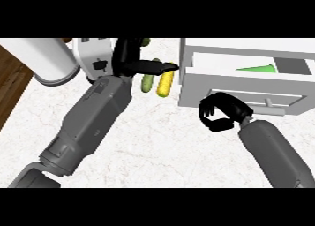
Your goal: Pick up the cup, place it into the drawer and close the drawer
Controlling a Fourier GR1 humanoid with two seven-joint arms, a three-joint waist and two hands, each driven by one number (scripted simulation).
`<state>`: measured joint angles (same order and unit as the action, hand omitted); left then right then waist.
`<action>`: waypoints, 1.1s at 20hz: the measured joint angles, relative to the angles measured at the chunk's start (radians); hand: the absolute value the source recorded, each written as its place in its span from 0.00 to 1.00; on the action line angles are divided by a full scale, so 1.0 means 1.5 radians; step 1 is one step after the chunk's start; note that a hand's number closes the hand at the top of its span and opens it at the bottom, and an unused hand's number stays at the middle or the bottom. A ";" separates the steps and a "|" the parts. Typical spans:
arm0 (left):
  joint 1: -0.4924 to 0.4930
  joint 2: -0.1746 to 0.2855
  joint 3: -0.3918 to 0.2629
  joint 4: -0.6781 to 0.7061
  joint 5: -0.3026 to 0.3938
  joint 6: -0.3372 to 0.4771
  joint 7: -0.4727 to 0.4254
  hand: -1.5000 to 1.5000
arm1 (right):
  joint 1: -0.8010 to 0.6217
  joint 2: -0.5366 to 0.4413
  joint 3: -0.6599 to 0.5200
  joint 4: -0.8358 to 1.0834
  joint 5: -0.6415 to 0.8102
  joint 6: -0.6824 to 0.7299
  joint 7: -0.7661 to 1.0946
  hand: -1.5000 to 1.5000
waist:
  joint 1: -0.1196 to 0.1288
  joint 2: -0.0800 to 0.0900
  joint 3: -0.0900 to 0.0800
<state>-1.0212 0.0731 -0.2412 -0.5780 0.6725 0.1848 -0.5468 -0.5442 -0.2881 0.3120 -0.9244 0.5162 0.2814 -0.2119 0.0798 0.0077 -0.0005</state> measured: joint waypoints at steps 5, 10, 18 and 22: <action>0.039 0.026 -0.002 -0.042 0.004 -0.027 0.014 0.00 | -0.084 -0.004 -0.066 0.131 -0.012 -0.052 -0.077 1.00 | 0.022 0.006 0.002; 0.074 0.053 -0.006 -0.075 0.006 -0.055 0.023 0.00 | -0.149 -0.022 -0.125 0.223 -0.041 -0.061 -0.122 1.00 | 0.038 0.014 0.006; 0.101 0.078 -0.012 -0.108 0.008 -0.087 0.039 0.00 | -0.155 -0.033 -0.158 0.247 -0.086 -0.001 -0.144 1.00 | 0.052 0.013 0.007; 0.112 0.085 -0.013 -0.117 0.011 -0.099 0.043 0.00 | -0.151 -0.043 -0.167 0.241 -0.107 0.040 -0.147 1.00 | 0.058 0.015 0.009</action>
<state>-0.8536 0.2008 -0.2601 -0.7534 0.6883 0.0358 -0.4823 -0.7714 -0.3533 0.0609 -0.5629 0.3551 0.3412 -0.4318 0.1668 0.0301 0.0136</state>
